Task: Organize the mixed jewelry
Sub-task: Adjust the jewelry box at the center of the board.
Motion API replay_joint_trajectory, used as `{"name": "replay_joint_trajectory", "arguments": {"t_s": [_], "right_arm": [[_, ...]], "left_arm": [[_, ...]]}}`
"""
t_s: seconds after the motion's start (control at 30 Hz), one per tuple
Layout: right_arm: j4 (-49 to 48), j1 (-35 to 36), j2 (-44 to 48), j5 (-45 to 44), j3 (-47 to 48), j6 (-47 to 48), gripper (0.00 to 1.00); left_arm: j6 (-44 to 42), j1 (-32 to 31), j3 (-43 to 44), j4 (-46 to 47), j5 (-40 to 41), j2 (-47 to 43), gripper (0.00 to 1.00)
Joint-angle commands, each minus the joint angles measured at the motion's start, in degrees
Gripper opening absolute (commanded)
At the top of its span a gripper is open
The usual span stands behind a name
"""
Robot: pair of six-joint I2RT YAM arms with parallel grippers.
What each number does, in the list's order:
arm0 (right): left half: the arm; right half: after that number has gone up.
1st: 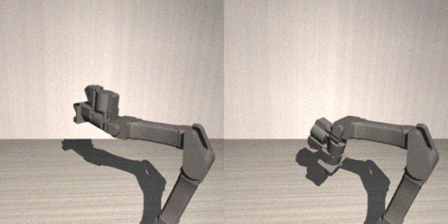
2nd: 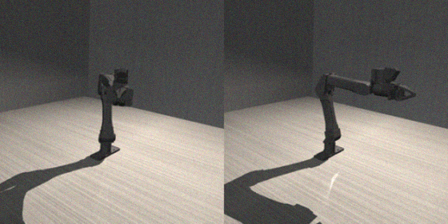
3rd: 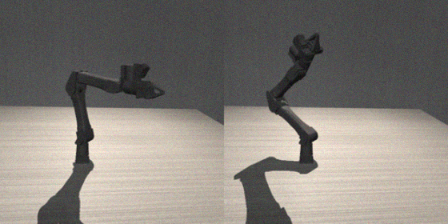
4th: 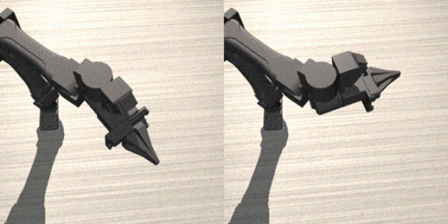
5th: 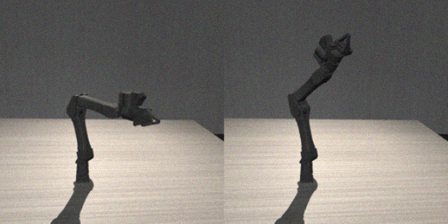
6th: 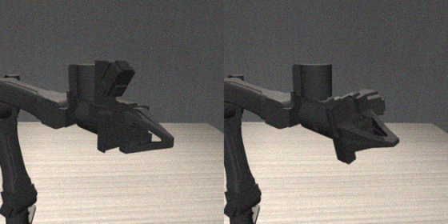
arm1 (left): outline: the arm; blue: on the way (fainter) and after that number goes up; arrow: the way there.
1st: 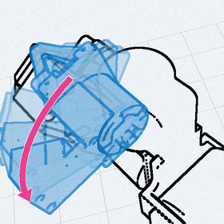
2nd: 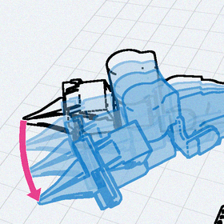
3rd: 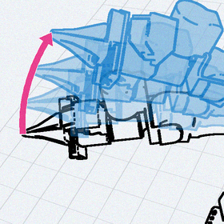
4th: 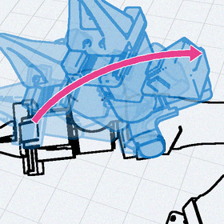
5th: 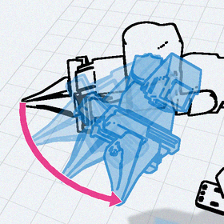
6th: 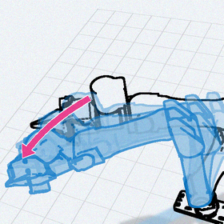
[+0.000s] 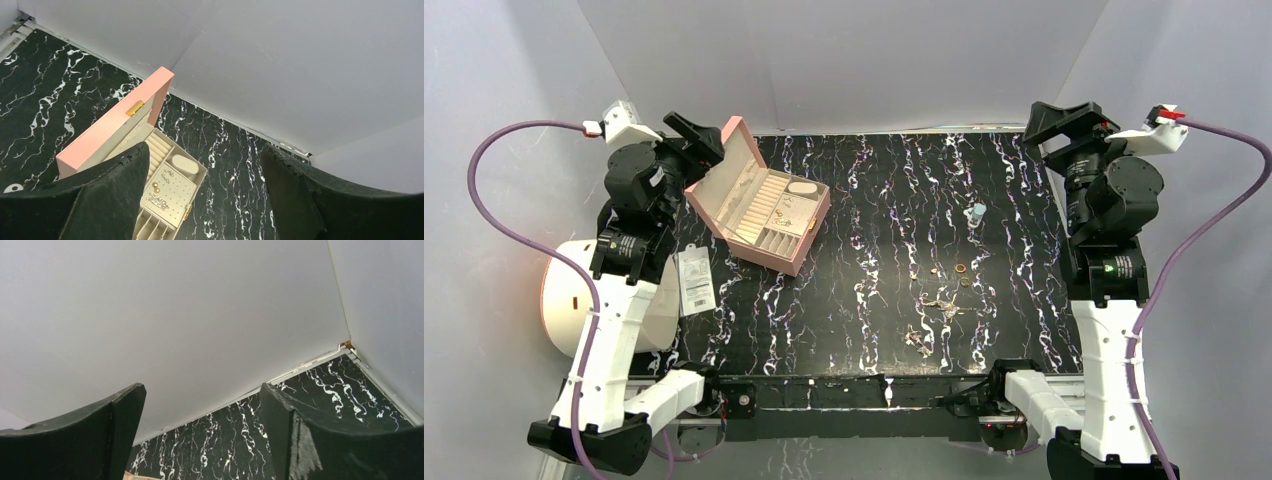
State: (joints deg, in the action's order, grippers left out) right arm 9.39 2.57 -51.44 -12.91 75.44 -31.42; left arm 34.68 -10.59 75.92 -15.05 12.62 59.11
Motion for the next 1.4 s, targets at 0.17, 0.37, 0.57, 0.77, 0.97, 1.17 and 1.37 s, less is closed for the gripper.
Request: {"name": "replay_joint_trajectory", "arguments": {"t_s": [0.17, 0.37, 0.57, 0.77, 0.97, 1.17, 1.37], "right_arm": [[0.64, -0.41, -2.15, 22.22, -4.06, 4.06, 0.99], [4.80, -0.46, -7.73, 31.85, -7.13, 1.43, 0.95], [9.66, 1.07, -20.69, 40.29, -5.54, -1.28, 0.74], [9.57, 15.27, -35.44, 34.01, -0.01, -3.92, 0.73], [8.16, 24.29, -48.59, 25.39, 9.80, -9.00, 0.71], [1.20, 29.49, -57.20, 17.93, 16.03, -12.48, 0.70], [3.27, 32.46, -67.01, 12.34, 27.03, -11.40, 0.70]], "left_arm": [[0.90, 0.39, -9.55, 1.77, -1.93, -8.36, 0.81], [0.57, 0.40, -16.63, -7.90, -8.91, -12.07, 0.80], [0.68, 0.39, -18.72, -18.21, -16.05, -10.44, 0.79], [5.40, 0.39, -23.59, -20.49, -16.72, -10.86, 0.79], [9.92, 0.39, -28.81, -16.30, -19.41, -10.95, 0.78], [10.89, 0.44, -30.32, -15.26, -17.82, -9.66, 0.78], [11.47, 0.35, -29.87, -15.27, -17.27, -6.78, 0.78]]}}
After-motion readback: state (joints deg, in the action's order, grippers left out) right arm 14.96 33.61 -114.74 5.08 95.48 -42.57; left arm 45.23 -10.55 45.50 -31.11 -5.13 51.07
